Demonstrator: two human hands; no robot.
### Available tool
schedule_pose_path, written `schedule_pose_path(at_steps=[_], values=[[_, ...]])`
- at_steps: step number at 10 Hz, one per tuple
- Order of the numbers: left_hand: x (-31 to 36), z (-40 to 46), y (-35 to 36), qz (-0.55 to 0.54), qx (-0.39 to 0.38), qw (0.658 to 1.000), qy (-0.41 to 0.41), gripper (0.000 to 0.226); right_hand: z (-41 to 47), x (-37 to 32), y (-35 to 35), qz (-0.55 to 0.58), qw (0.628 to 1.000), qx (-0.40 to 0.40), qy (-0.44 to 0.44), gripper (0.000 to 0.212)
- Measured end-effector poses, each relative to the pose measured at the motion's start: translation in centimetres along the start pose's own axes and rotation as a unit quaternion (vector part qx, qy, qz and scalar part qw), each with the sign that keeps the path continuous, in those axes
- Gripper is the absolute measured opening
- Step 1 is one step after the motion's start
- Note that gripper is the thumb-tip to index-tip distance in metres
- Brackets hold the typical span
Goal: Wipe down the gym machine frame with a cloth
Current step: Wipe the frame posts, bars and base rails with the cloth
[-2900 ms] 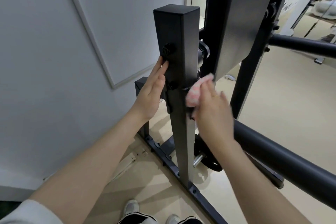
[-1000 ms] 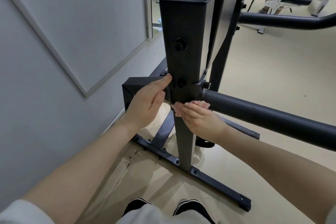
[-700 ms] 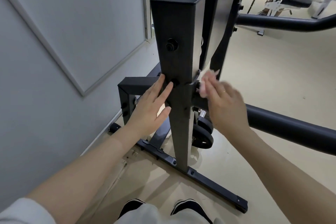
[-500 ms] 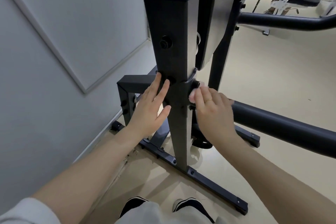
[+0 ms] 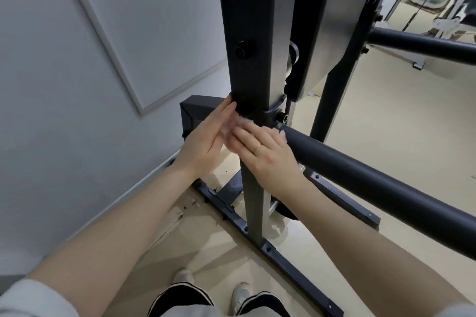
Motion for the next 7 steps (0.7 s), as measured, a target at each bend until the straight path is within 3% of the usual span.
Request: schedule_pose_path(at_steps=[1,2,3,4,5,6,7], values=[[-0.8,-1.1,-0.8,0.011,0.001,0.999,-0.043,0.063,-0.3,1.5,2.5,-0.183,0.975,-0.066,-0.108,0.051],[-2.0,-2.0,-1.3,0.025,-0.029,0.998,-0.050,0.067,-3.5,1.4,6.1,-0.219,0.943,-0.209,-0.137,0.051],[-3.1,-2.1,-1.9,0.016,-0.073,0.995,-0.061,0.065,-5.0,0.6,7.5,-0.117,0.950,-0.268,-0.107,0.028],[-3.9,-1.8,-2.3,0.014,-0.111,0.992,-0.052,0.061,-2.5,1.7,5.6,-0.086,0.967,-0.240,0.012,0.026],[-4.5,-1.3,-2.8,0.001,-0.142,0.989,-0.039,0.059,-3.7,1.5,6.3,-0.194,0.964,-0.179,-0.033,0.035],[-4.9,-0.8,-3.2,0.011,-0.172,0.985,-0.009,0.060,-7.7,0.3,7.4,-0.296,0.915,-0.233,-0.142,0.037],[-5.0,-0.6,-3.4,0.016,-0.189,0.981,0.028,0.052,-3.6,-0.9,4.7,-0.208,0.955,-0.187,-0.095,0.024]])
Point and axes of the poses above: each hand's wrist, its own z-axis towards the middle knuckle, its own y-axis out of the palm, x = y × z, the point moved 3 cm from there along z, towards the middle knuckle, and after that the axes turned 1 degree about x, right-handed, at the moved point
